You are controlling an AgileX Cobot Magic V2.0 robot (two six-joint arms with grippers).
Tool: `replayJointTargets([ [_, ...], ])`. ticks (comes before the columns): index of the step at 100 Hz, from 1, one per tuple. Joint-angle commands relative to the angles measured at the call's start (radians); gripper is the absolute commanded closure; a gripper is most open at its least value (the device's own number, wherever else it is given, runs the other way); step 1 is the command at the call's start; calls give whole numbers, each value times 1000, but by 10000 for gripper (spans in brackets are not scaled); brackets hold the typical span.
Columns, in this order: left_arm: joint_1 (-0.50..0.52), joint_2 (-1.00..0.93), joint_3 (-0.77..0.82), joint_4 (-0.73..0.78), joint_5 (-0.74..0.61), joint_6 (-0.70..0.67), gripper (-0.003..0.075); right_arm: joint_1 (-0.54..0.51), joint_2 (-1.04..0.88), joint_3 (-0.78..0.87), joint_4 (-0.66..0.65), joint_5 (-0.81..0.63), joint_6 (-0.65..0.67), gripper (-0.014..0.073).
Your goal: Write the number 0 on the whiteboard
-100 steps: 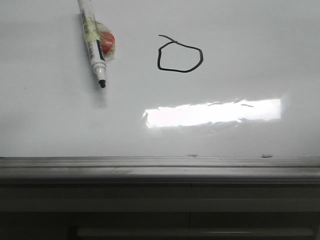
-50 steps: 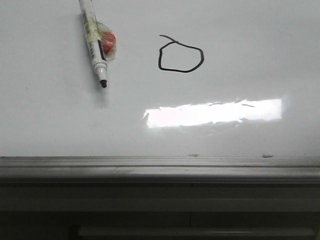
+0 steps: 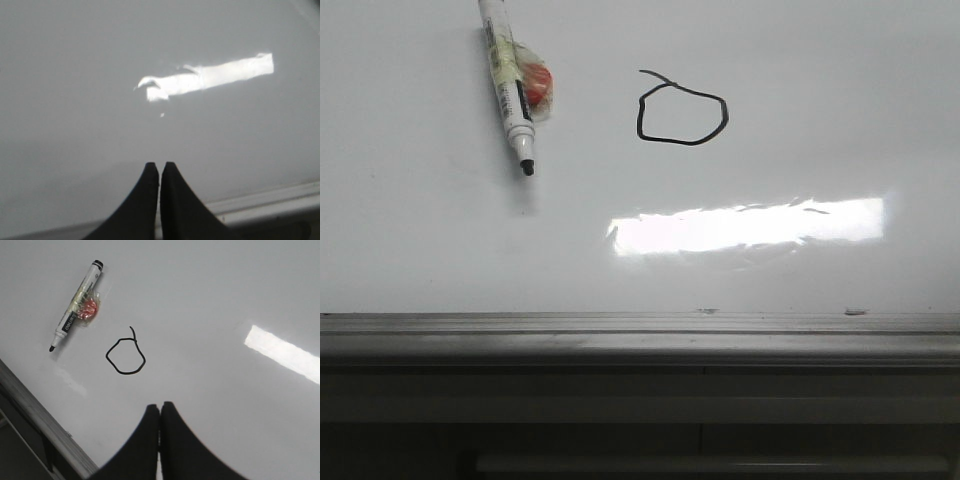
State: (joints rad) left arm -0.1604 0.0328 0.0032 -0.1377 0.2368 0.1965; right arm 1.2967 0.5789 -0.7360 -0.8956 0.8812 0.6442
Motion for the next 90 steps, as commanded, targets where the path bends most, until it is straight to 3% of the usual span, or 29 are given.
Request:
replayJointTargets([
  [1,34,7,-8,-44,19,-2,740,-8,7,-23,-57,-43,-1,651],
  [90,64,5,33,-42,-9,-2,740,-8,7,-23,-61,-41,-1,651],
])
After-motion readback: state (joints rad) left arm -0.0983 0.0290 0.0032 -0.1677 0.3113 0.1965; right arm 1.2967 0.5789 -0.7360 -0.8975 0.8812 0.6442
